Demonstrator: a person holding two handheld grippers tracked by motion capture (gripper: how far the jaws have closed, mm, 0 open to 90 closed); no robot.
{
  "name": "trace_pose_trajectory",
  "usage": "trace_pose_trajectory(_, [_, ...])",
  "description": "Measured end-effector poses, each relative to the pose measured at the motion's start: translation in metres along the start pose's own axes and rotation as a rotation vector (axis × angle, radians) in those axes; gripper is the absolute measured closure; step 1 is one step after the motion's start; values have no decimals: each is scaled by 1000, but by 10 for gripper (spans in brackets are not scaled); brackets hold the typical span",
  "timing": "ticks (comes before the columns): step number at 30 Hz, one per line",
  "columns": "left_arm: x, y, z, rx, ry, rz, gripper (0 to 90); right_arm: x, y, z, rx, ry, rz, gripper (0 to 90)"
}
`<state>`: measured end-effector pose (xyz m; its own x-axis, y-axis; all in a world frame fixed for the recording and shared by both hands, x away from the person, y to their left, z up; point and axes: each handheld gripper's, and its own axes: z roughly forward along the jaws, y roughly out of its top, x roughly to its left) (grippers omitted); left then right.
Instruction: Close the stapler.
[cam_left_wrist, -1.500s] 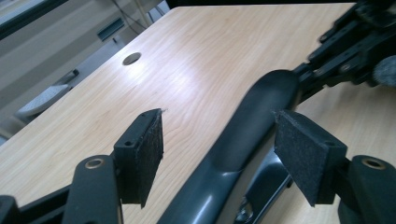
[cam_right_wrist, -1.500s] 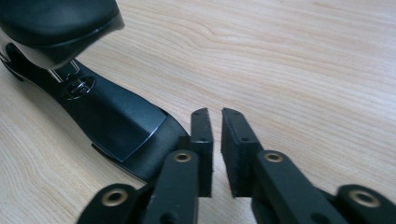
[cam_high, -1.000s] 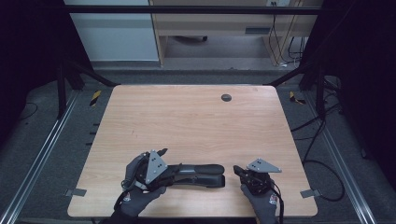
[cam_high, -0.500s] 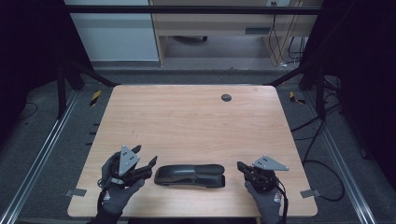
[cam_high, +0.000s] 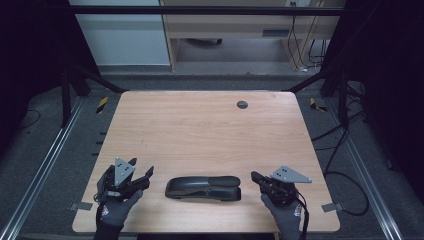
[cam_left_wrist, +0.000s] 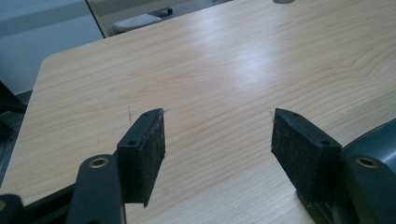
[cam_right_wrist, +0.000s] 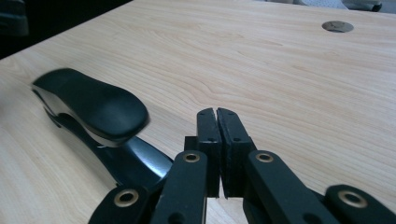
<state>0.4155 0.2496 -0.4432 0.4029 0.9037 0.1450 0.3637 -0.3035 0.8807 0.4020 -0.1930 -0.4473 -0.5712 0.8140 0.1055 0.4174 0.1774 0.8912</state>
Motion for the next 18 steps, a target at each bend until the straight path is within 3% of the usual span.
trace_pose_trajectory(7, [5, -13, -3, 11, 17, -20, 351, 12, 10, -2, -23, 37, -18, 890])
trace_pose_trajectory(18, [6, -26, -3, 43, 21, -28, 353, 29, 14, 4, -14, 99, -45, 890])
